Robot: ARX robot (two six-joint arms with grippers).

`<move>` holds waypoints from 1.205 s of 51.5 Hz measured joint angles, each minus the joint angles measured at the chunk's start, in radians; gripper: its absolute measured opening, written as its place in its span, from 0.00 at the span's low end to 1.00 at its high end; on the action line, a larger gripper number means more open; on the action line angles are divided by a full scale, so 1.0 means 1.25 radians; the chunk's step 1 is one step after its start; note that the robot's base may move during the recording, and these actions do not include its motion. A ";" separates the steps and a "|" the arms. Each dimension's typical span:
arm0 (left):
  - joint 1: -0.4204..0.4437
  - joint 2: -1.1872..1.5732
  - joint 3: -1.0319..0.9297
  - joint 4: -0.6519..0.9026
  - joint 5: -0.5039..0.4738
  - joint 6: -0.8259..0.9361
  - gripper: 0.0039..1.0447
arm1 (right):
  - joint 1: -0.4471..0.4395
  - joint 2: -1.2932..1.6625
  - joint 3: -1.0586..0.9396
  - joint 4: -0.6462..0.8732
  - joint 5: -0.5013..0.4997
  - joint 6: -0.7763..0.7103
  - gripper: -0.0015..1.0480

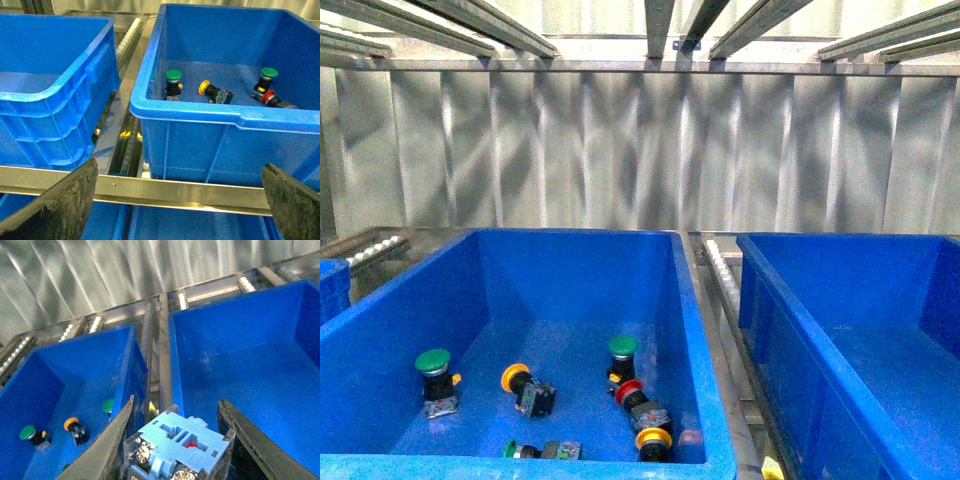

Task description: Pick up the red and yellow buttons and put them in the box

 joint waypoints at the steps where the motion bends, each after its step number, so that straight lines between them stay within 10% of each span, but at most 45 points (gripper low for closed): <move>1: 0.000 0.000 0.000 0.000 0.000 0.000 0.93 | 0.000 -0.005 -0.004 -0.003 0.000 0.002 0.39; 23: 0.000 0.000 0.000 0.000 -0.002 0.000 0.93 | -0.070 -0.083 -0.053 -0.011 -0.068 0.042 0.39; 43: 0.000 0.000 0.000 0.001 -0.001 0.000 0.93 | -0.331 -0.035 -0.049 0.024 -0.211 0.084 0.39; 62: 0.002 0.000 0.000 0.002 0.004 0.001 0.93 | -0.403 0.155 0.026 0.133 -0.201 0.025 0.39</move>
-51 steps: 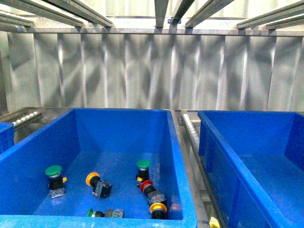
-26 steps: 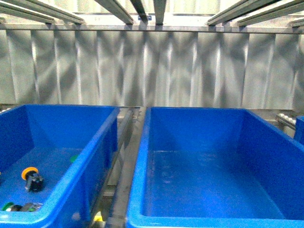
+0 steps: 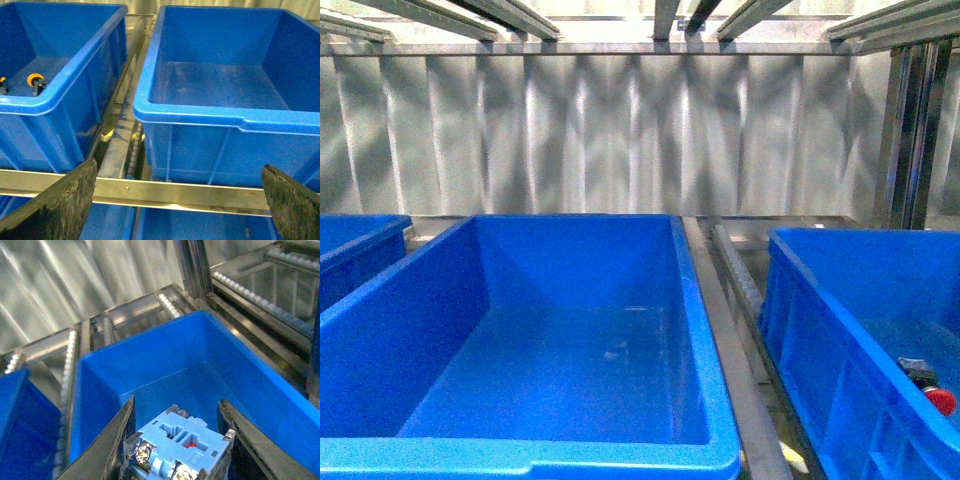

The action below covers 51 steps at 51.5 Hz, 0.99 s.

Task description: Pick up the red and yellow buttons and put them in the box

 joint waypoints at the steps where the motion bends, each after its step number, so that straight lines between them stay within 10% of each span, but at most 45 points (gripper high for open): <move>1: 0.000 0.000 0.000 0.000 -0.002 0.000 0.93 | 0.002 0.016 0.014 0.000 0.001 -0.012 0.39; 51: 0.000 0.000 0.000 0.000 -0.004 0.000 0.93 | 0.062 0.700 0.575 -0.336 0.059 -0.294 0.39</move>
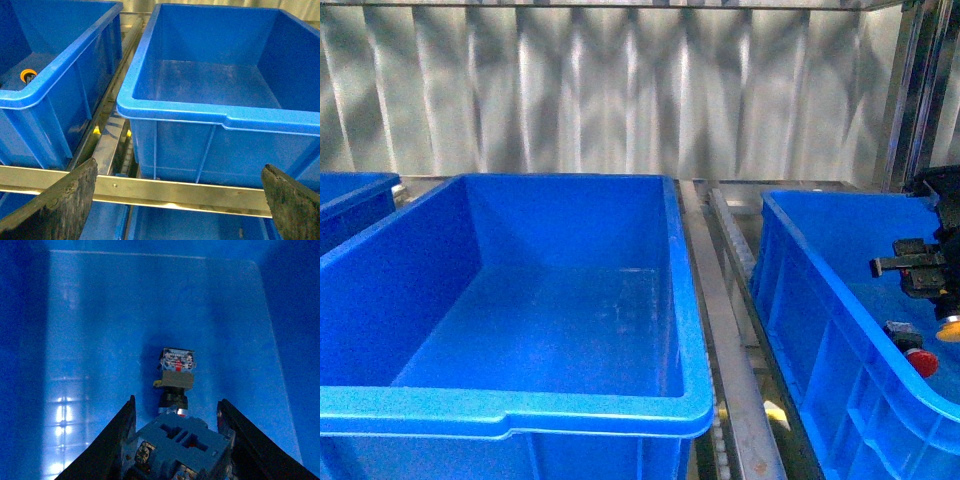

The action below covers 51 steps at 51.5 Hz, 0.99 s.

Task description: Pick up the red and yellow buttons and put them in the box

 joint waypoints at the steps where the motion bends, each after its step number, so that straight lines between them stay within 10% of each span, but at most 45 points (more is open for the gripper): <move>1: 0.000 0.000 0.000 0.000 0.000 0.000 0.93 | 0.000 0.006 0.003 -0.002 0.003 0.000 0.39; 16: 0.000 0.000 0.000 0.000 0.000 0.000 0.93 | -0.006 0.052 0.036 -0.032 0.030 -0.002 0.40; 34: 0.000 0.000 0.000 0.000 0.000 0.000 0.93 | -0.019 0.049 -0.003 -0.010 0.002 0.008 0.94; 51: 0.000 0.000 0.000 0.000 0.000 0.000 0.93 | -0.058 -0.219 -0.205 0.083 -0.159 0.052 0.93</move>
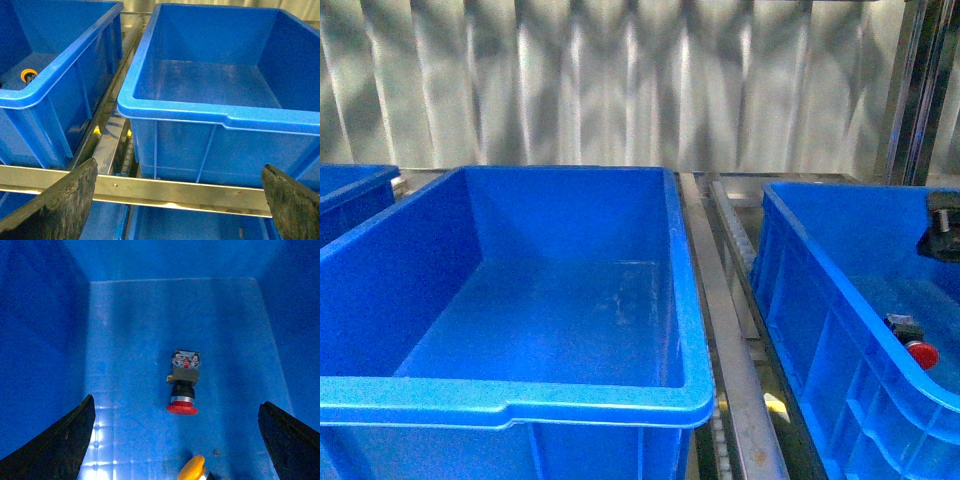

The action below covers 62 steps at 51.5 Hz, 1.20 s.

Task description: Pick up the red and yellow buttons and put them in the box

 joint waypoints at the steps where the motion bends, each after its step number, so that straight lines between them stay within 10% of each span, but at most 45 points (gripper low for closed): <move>1: 0.000 0.000 0.000 0.000 0.000 0.000 0.93 | -0.008 -0.026 -0.023 0.009 -0.016 0.003 0.93; 23: 0.000 0.000 0.000 0.000 0.000 0.000 0.93 | -0.095 -0.382 -0.301 0.113 -0.253 0.081 0.88; 29: 0.000 0.000 0.000 0.000 0.000 0.000 0.93 | -0.065 -0.519 -0.456 0.274 -0.234 0.036 0.71; 51: 0.000 0.000 0.000 0.000 0.000 0.000 0.93 | 0.082 -0.840 -0.798 0.289 -0.092 0.007 0.05; 62: 0.000 0.000 0.000 0.000 0.000 0.000 0.93 | 0.127 -0.904 -0.864 0.292 -0.046 0.004 0.04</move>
